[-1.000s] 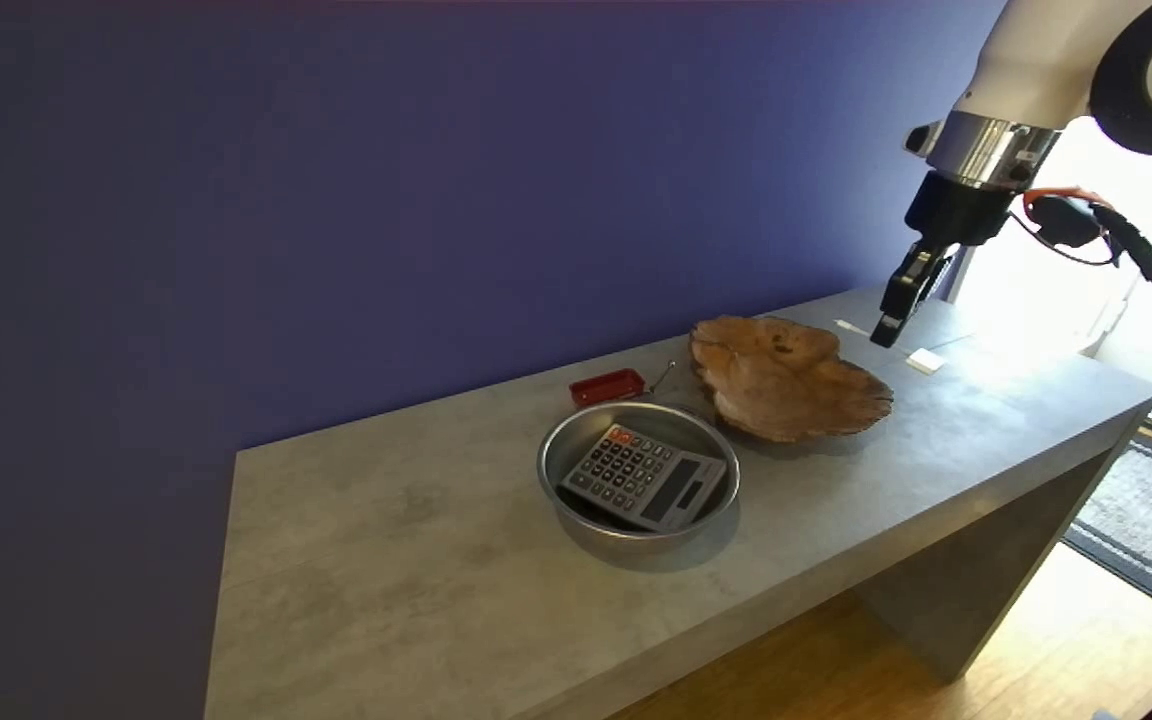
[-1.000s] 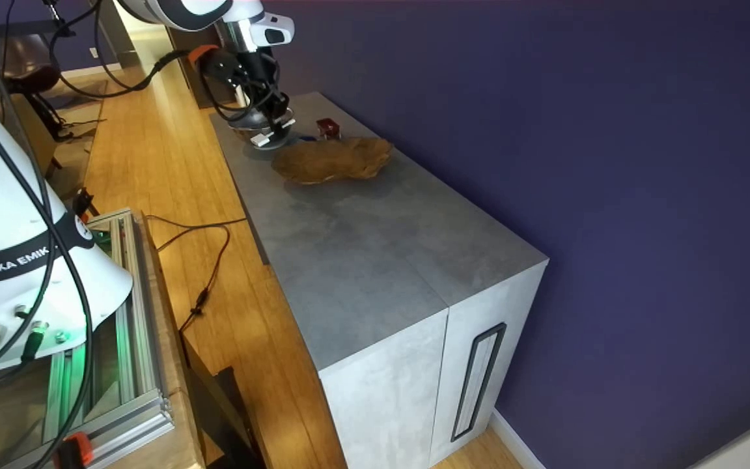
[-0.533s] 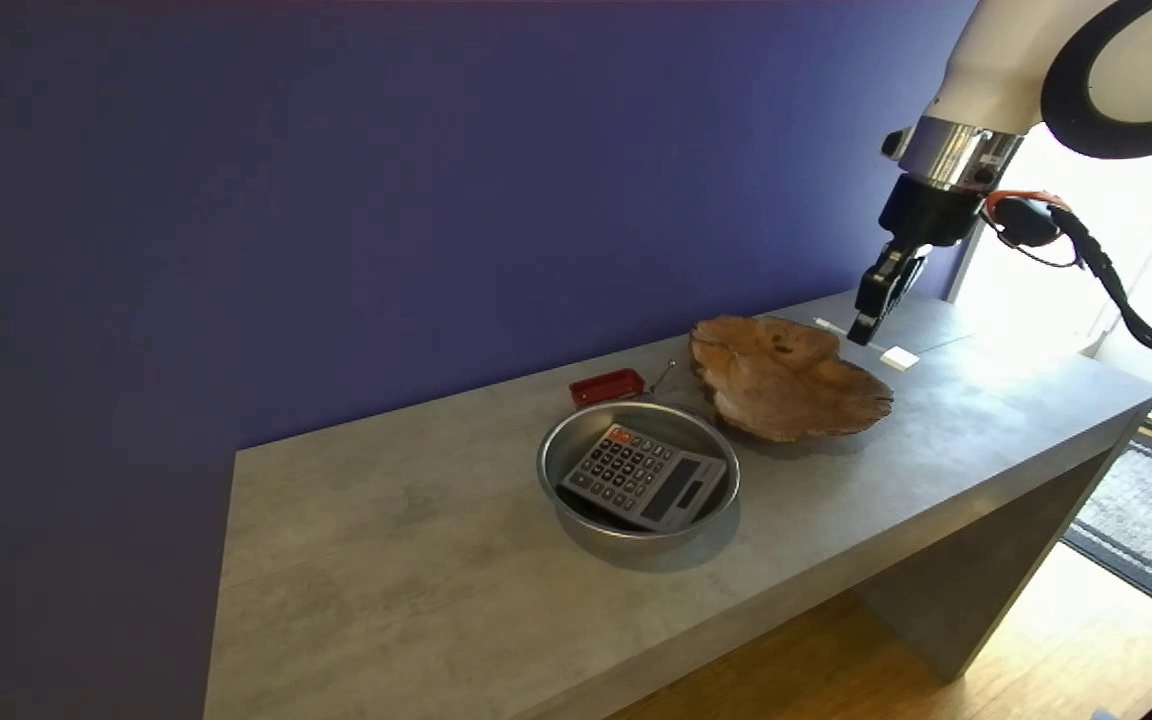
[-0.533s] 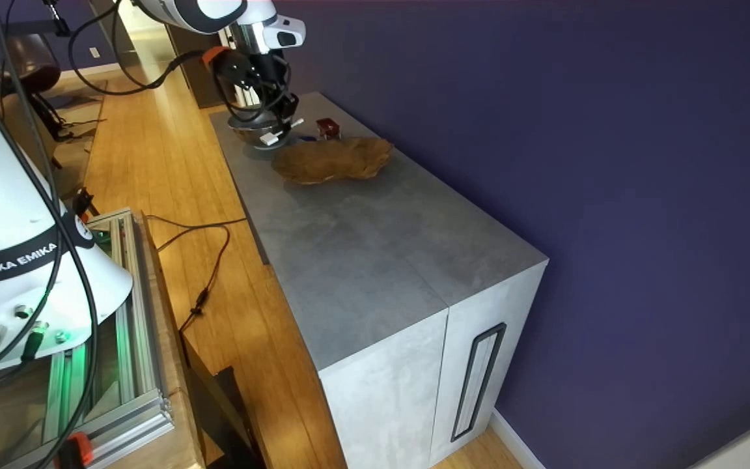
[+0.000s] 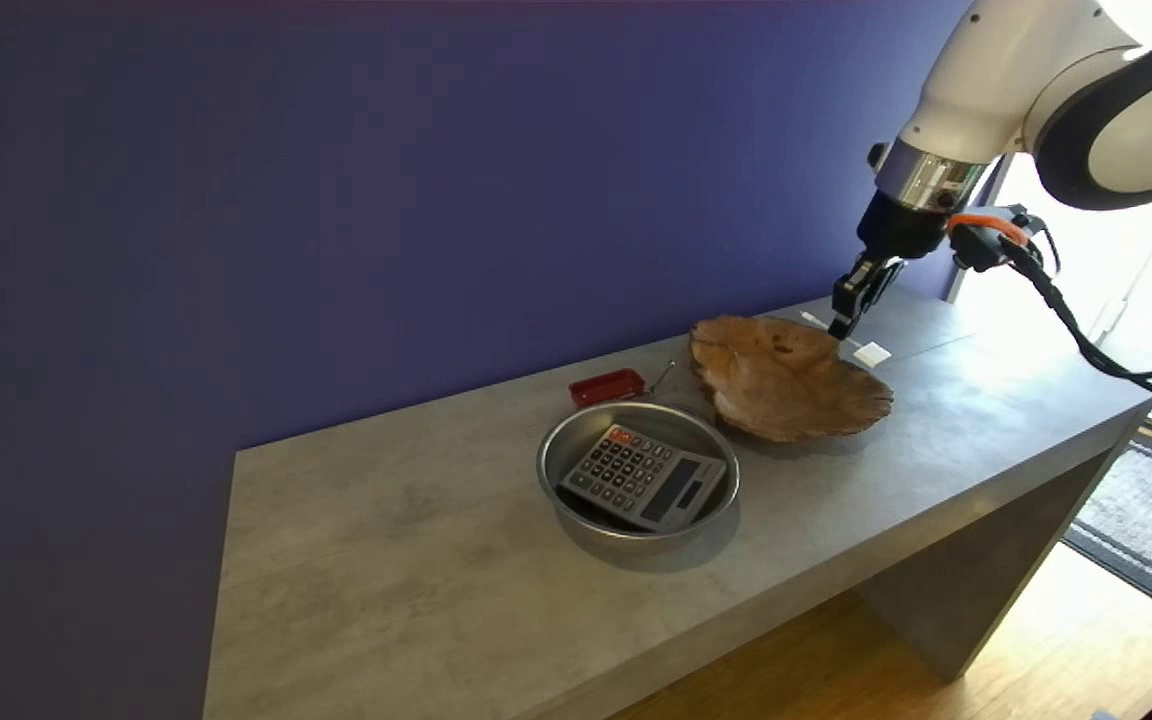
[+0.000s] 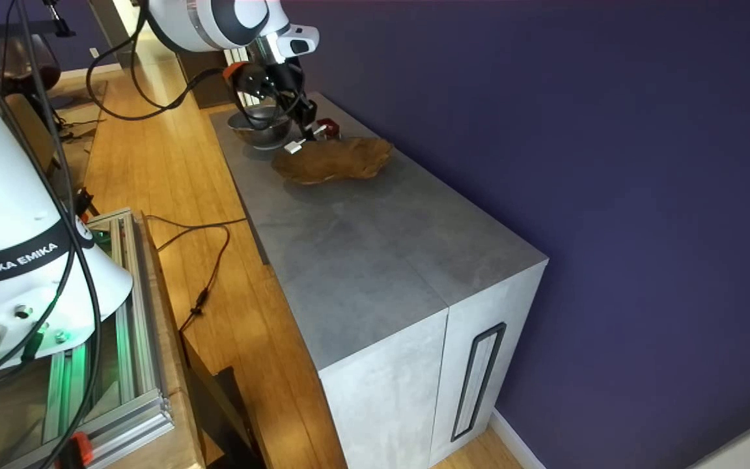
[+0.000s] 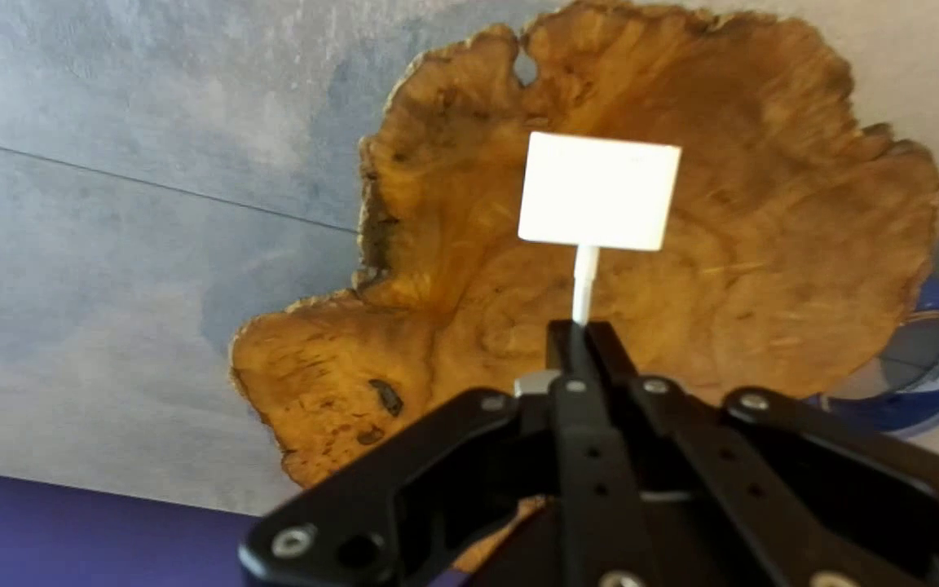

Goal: Put the white cable inside the wooden plate

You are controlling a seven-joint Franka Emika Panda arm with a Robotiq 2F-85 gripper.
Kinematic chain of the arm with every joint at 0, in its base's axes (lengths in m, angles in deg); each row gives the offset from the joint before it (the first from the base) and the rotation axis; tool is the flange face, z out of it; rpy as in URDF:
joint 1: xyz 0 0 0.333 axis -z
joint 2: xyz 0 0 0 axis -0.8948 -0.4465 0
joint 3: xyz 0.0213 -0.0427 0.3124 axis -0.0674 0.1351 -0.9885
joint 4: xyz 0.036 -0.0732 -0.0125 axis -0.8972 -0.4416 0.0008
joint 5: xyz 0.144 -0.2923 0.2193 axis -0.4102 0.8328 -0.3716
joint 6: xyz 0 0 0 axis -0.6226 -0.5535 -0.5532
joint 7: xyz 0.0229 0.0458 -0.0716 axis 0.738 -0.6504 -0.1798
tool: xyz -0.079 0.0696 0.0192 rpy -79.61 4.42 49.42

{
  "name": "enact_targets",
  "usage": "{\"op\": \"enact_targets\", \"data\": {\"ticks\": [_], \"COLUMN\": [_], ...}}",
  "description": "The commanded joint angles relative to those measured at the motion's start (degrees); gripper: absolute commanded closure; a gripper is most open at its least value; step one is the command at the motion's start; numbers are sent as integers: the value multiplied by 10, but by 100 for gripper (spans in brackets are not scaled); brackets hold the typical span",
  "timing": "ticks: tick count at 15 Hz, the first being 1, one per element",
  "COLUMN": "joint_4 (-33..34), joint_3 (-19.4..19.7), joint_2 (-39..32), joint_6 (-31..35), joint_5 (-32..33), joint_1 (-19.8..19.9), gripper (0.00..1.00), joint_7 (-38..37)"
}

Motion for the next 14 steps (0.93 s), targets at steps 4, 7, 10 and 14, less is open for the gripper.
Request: {"op": "enact_targets", "data": {"ticks": [4, 7, 10, 14], "joint_4": [133, 178, 212, 242], "joint_3": [22, 19, 20, 24], "joint_2": [-122, -167, -201, -231], "joint_6": [-76, -75, -69, -80], "joint_5": [50, 15, -14, -57], "joint_1": [-78, -88, -80, -69], "gripper": [99, 99, 99, 99], "joint_7": [-106, -83, -66, -43]}}
